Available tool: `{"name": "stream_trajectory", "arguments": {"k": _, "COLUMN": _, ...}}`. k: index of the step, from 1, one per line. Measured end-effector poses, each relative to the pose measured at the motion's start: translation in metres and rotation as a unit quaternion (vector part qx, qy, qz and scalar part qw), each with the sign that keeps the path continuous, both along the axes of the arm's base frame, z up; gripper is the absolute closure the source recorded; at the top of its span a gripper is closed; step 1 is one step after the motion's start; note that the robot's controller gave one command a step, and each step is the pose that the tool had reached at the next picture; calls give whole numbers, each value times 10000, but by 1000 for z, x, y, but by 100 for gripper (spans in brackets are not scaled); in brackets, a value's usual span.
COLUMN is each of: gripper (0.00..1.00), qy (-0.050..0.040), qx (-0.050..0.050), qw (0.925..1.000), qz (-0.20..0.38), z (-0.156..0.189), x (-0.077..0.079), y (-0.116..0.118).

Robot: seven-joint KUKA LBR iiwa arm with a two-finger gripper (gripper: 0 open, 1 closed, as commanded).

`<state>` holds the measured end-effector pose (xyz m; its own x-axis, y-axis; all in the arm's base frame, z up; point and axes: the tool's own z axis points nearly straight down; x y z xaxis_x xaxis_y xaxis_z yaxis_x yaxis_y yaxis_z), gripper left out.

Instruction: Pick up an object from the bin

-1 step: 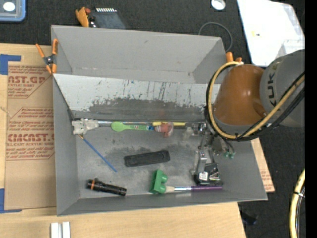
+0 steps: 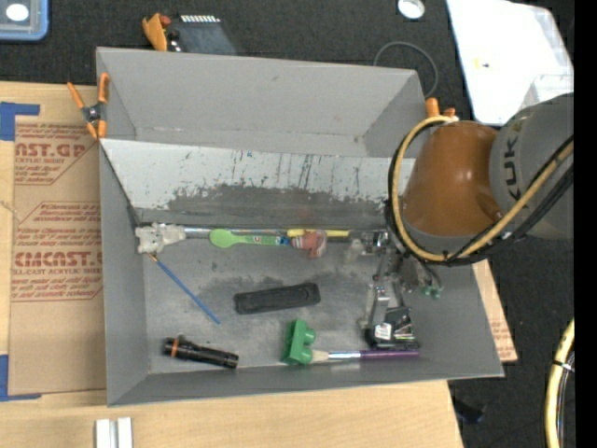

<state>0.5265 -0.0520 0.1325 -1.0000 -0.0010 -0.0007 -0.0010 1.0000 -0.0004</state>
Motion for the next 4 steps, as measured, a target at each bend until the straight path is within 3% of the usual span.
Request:
{"name": "stream_trajectory", "arguments": {"k": 1, "gripper": 0, "qy": -8, "qx": 3, "qw": 10000, "qz": -84, "z": -30, "x": -19, "y": 54}}
{"name": "stream_trajectory", "arguments": {"k": 2, "gripper": 0, "qy": -23, "qx": 5, "qw": 9999, "qz": -168, "z": -43, "x": -4, "y": 73}}
{"name": "stream_trajectory", "arguments": {"k": 3, "gripper": 0, "qy": 6, "qx": 6, "qw": 9996, "qz": -286, "z": -23, "x": 2, "y": 125}}
{"name": "stream_trajectory", "arguments": {"k": 4, "gripper": 100, "qy": -21, "qx": -10, "qw": 9993, "qz": -382, "z": -62, "x": 28, "y": 110}}
